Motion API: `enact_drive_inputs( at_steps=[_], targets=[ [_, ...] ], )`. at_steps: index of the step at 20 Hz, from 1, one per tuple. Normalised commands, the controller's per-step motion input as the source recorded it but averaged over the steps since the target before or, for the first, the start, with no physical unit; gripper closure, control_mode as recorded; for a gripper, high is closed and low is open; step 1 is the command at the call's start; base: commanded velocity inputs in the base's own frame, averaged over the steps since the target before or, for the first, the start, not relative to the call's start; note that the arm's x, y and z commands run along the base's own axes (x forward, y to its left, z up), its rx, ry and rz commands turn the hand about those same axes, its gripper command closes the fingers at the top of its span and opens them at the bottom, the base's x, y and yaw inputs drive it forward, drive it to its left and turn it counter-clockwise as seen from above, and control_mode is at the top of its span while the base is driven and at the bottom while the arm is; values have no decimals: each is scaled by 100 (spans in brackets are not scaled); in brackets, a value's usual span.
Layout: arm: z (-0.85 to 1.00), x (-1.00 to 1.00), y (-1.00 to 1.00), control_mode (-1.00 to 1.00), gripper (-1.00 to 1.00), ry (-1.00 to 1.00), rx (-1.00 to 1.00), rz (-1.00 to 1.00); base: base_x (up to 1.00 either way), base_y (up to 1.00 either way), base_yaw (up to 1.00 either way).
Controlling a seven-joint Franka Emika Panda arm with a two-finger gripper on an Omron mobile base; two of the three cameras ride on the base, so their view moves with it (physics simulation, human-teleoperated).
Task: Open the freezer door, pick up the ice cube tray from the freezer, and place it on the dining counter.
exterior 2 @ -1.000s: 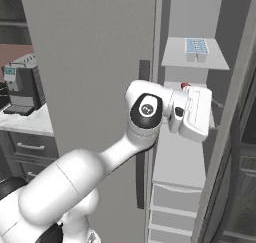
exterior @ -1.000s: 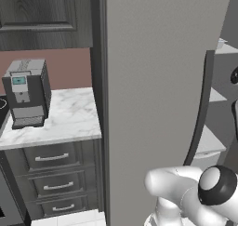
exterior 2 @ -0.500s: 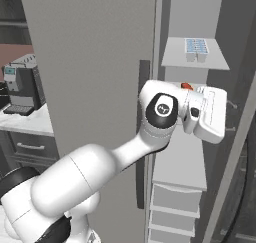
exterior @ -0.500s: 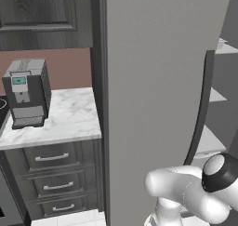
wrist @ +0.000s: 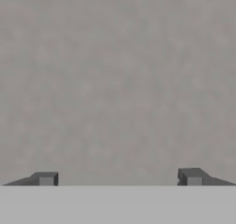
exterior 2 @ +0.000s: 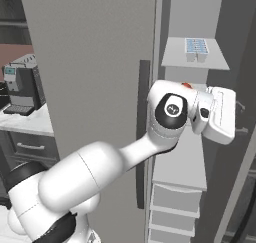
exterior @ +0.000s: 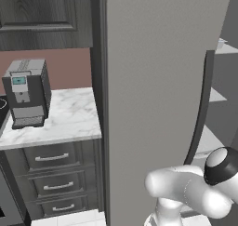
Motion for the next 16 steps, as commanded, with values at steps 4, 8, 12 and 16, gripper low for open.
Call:
enact_drive_inputs(
  at_steps=[4,8,12,16],
  targets=[
    [0,0,-11,-100,-100,0,0,0,0,0,0],
    [0,7,-9,-100,-100,0,0,0,0,0,0],
    [0,2,-23,-100,-100,0,0,0,0,0,0],
    [0,0,-28,-100,-100,0,0,0,0,0,0]
  ],
)
